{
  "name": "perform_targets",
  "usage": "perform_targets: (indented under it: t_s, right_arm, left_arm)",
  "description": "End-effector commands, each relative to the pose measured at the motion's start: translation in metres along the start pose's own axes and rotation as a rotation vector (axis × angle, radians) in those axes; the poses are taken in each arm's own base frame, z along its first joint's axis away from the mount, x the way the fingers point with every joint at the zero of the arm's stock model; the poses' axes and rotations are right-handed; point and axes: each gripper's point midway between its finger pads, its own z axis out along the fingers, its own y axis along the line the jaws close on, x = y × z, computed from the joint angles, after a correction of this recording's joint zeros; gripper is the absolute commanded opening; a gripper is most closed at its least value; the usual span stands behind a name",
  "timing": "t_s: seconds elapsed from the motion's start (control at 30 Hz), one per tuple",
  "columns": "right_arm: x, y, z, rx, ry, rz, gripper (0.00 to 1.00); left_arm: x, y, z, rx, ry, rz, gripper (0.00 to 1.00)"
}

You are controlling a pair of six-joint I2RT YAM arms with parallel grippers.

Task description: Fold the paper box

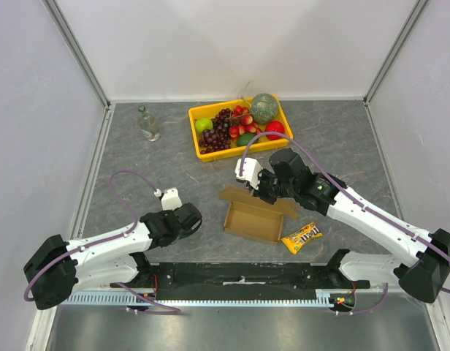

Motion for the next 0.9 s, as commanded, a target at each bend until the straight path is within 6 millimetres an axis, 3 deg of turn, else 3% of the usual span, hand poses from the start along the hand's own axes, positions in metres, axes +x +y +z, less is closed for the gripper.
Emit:
perform_targets:
  t_s: [0.0,0.53,0.87]
  right_arm:
    - [-0.008,0.0,0.002,-0.004,-0.036,-0.002,0.02]
    - [-0.009,-0.001,0.003,-0.002,-0.032,-0.001,0.02]
    - [-0.007,0.0,0.006,-0.011,-0.028,0.001,0.01]
  left_arm:
    - [-0.002,-0.005,0.005,0.02,-0.012,-0.034,0.33]
    - [-0.005,-0.008,0.004,0.041,-0.023,-0.032,0.09]
    - [-0.032,-0.017,-0.023,0.114,-0.085,-0.02,0.02]
